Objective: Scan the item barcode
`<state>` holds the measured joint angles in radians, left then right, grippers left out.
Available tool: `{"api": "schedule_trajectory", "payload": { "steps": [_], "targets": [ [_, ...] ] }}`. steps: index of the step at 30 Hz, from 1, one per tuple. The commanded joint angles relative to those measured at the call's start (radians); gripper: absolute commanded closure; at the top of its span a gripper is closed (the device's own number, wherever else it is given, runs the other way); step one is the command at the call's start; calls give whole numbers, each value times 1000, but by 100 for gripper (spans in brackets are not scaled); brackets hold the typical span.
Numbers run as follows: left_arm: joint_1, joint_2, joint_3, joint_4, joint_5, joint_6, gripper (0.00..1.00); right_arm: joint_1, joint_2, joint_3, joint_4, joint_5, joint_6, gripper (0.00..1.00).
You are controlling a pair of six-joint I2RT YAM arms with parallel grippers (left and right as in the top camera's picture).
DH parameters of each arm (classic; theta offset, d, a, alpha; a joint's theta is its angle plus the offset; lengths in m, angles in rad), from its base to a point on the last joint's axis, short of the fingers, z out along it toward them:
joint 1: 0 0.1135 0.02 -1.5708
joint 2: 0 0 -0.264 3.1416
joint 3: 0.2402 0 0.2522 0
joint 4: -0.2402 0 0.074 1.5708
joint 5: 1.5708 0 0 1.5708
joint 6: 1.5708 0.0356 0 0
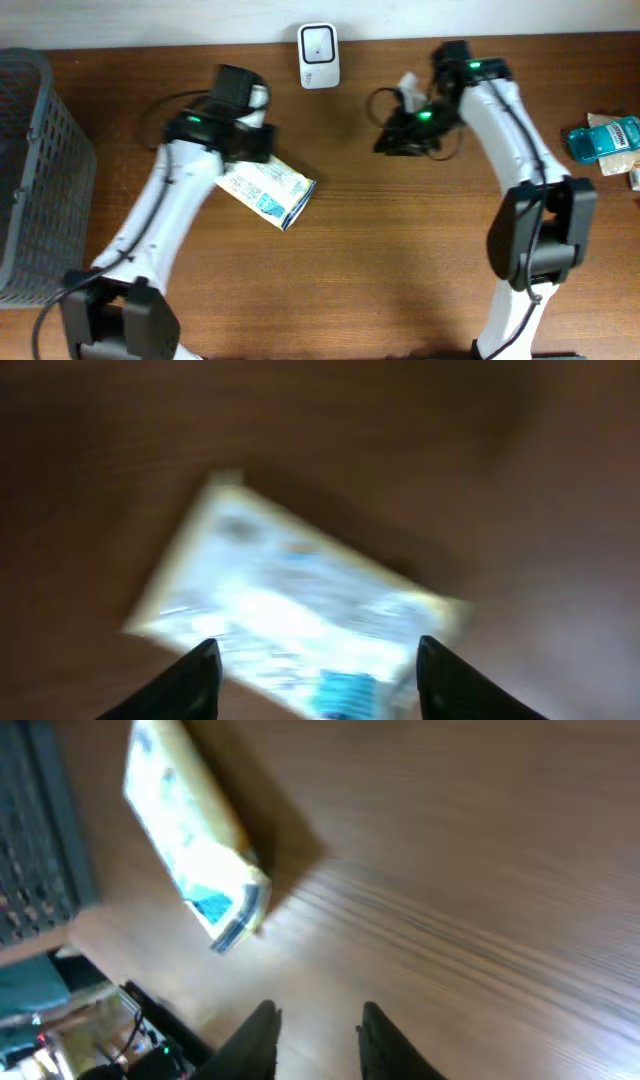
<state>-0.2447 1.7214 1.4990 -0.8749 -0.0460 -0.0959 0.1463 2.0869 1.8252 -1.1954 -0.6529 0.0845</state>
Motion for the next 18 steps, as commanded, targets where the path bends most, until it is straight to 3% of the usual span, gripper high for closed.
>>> {"api": "schedule_trajectory", "payload": {
  "steps": [1,6,11,18],
  "targets": [
    [124,9,9,-69,-138,-83,43,130,13,-3,109,-28,137,79],
    [224,10,9,-111,-92,-105,38,286,85,-21,357,-16,346,96],
    [237,10,9,-112,-93,-105,34,383,153,-21,445,82,463,96],
    [237,10,9,-112,-92,-105,33,438,202,-58,383,269,545,96]
  ]
}}
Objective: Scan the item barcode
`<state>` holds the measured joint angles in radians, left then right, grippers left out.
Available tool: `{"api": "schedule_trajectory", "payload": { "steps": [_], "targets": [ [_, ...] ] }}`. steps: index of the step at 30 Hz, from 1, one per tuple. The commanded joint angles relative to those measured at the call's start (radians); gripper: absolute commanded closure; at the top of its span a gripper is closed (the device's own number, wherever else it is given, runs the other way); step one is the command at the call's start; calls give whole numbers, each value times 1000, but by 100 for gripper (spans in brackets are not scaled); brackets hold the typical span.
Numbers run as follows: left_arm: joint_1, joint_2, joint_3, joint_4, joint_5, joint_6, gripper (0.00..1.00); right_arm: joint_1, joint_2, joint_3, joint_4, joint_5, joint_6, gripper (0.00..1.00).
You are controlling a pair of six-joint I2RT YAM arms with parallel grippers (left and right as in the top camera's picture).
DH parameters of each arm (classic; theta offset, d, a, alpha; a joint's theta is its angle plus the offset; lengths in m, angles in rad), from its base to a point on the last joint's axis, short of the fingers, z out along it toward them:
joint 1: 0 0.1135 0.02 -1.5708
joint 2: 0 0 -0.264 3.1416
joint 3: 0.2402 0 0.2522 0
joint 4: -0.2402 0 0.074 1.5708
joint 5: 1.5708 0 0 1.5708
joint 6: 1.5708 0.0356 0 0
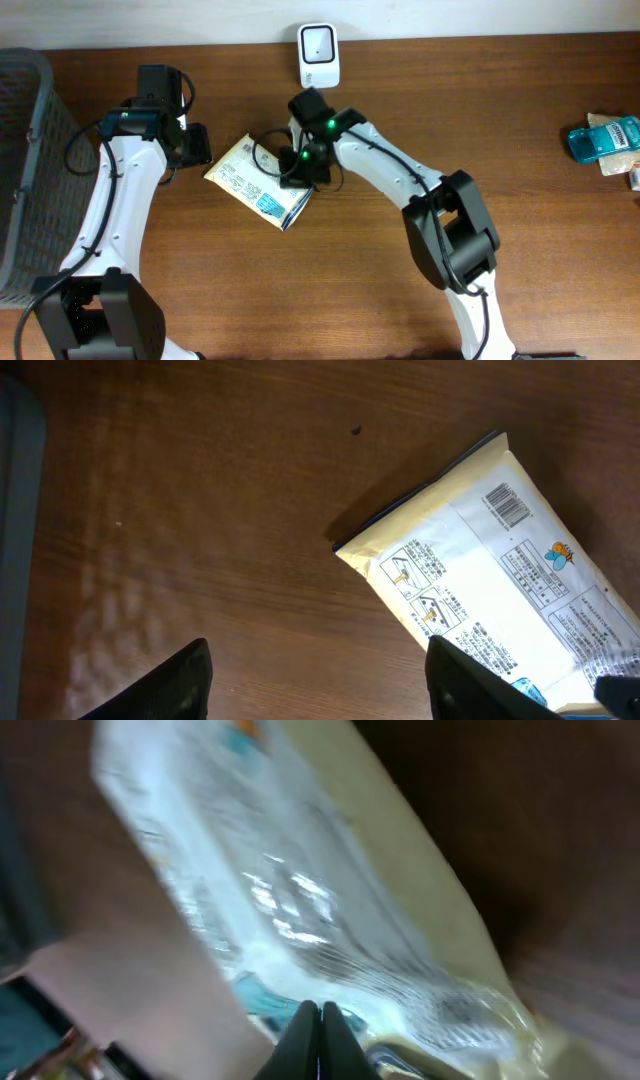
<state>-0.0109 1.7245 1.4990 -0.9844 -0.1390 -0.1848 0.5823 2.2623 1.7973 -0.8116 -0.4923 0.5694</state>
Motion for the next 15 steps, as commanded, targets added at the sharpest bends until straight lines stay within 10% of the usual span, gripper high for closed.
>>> {"api": "schedule_trajectory", "payload": {
  "steps": [1,15],
  "targets": [
    [3,7,9,-2,1,-16,32,0,32,-40,4,111,62,96],
    [3,7,9,-6,4,-16,25,-150,52,-79,-94,292,-18,96]
  ]
}}
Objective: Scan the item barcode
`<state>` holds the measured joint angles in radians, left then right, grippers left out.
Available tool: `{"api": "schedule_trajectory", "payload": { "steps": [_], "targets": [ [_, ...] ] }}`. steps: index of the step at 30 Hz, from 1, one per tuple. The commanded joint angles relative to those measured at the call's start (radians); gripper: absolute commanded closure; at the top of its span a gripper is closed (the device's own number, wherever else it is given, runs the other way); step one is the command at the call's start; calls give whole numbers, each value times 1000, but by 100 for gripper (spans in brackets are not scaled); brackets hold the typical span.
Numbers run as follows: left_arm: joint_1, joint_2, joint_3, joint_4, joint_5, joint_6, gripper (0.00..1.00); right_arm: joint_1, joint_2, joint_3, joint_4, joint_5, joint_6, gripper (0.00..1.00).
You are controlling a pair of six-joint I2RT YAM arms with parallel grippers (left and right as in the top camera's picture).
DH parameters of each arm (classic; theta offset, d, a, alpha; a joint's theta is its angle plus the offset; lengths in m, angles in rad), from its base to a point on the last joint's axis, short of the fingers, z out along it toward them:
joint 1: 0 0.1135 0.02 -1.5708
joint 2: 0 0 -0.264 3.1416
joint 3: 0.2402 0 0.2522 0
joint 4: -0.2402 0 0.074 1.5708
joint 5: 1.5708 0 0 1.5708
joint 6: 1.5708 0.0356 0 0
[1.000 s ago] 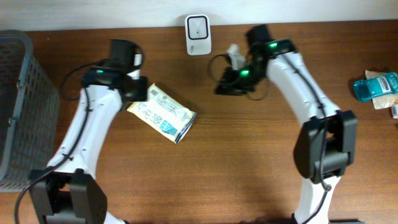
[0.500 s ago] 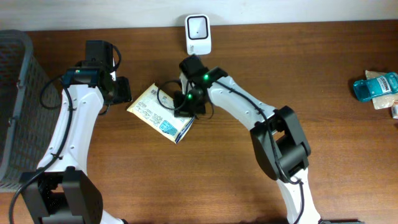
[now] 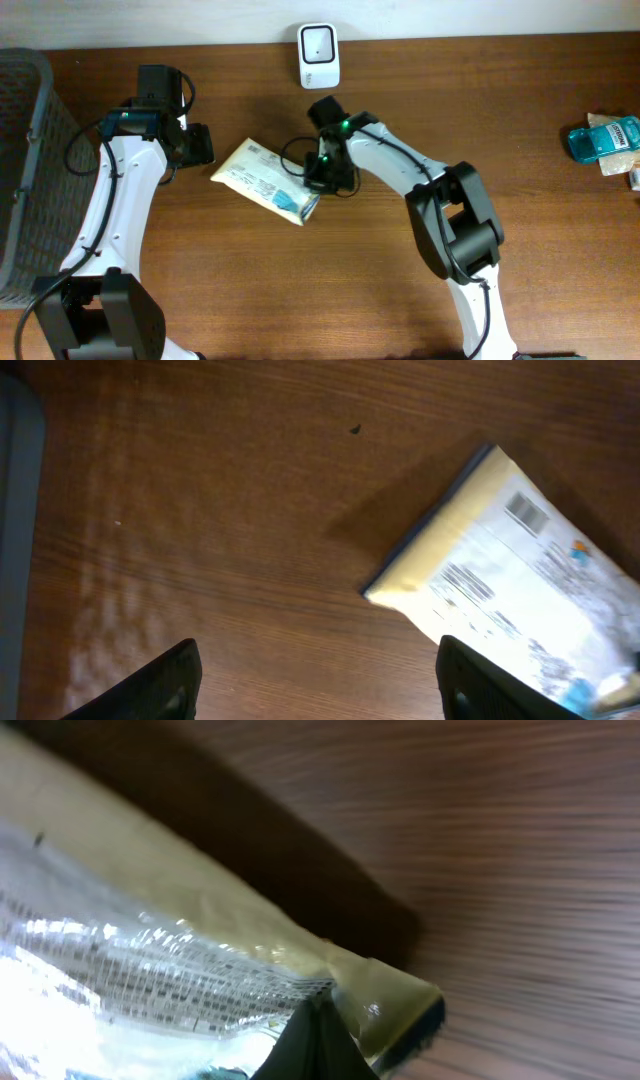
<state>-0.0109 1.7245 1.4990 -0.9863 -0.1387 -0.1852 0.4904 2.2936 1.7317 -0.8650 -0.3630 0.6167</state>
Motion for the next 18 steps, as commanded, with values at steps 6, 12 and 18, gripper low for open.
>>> {"api": "schedule_trajectory", "payload": {
  "steps": [6,12,18],
  "targets": [
    [3,10,9,-3,49,-16,24,-180,18,80,-169,245,-204,96],
    [3,11,9,16,229,-16,37,-243,18,264,-327,188,-309,96],
    [-34,12,7,65,439,-16,95,-224,18,329,-424,-13,-385,92]
  ]
}}
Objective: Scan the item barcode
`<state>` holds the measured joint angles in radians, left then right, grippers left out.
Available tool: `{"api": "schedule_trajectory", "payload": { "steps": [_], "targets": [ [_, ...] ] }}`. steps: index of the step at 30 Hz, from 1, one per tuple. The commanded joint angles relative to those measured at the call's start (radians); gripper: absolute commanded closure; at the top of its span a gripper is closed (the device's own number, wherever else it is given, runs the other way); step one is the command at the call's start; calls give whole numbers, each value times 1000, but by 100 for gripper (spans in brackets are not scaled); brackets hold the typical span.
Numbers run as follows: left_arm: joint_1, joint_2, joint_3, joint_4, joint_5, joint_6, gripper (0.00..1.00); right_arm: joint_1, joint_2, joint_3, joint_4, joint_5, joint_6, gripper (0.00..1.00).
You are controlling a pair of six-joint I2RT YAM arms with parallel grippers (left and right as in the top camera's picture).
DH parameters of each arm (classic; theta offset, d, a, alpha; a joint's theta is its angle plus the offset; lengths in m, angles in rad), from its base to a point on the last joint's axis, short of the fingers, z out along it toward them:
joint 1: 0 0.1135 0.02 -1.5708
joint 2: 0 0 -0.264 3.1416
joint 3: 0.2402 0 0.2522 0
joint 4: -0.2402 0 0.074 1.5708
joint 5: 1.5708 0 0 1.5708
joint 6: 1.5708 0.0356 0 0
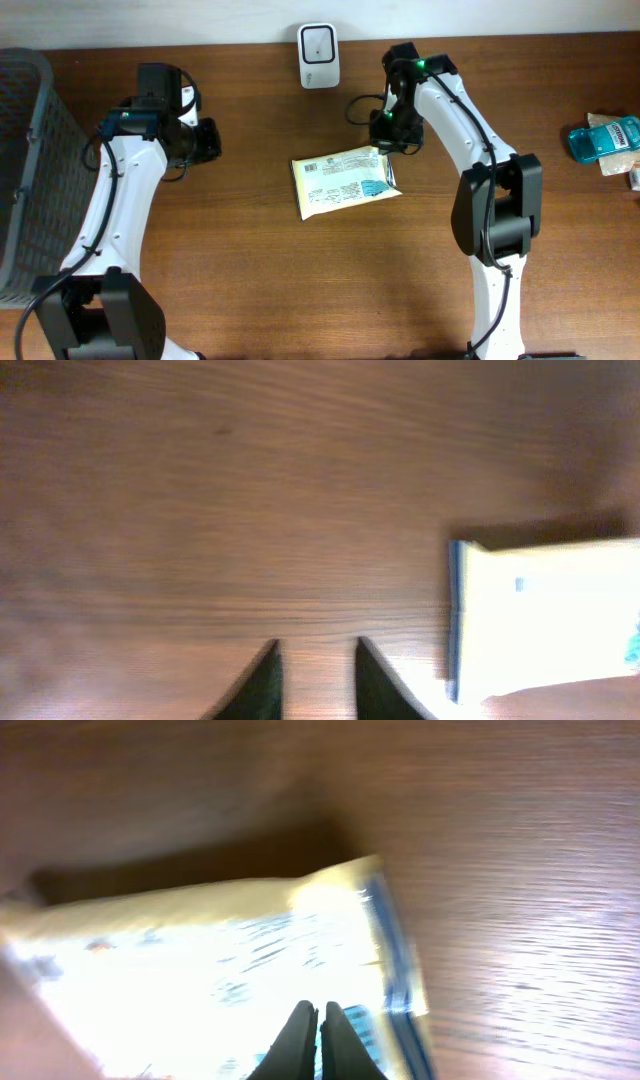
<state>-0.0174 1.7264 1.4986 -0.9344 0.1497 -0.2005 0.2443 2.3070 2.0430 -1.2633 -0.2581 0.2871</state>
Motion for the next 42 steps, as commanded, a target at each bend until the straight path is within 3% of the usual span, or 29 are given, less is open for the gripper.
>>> {"api": "schedule_trajectory", "payload": {
  "steps": [1,6,13,20,28,38,42],
  "targets": [
    [-45,13,8,17,151,-1,99,26,5,17,-40,-123,-59,92],
    [-131,58,8,23,142,-43,100,31,5,-40,-84,-40,-91,96],
    [-142,92,8,29,143,-54,100,31,5,-191,-49,50,-88,96],
    [-142,92,8,29,143,-54,100,65,5,-280,96,-233,-47,96],
    [-142,92,8,30,143,-54,100,122,5,-251,185,-240,102,96],
    [-144,132,7,53,143,-76,100,120,-16,-23,35,-178,33,95],
    [-171,214,7,111,174,-76,100,121,-11,-29,42,-179,5,92]
  ]
}}
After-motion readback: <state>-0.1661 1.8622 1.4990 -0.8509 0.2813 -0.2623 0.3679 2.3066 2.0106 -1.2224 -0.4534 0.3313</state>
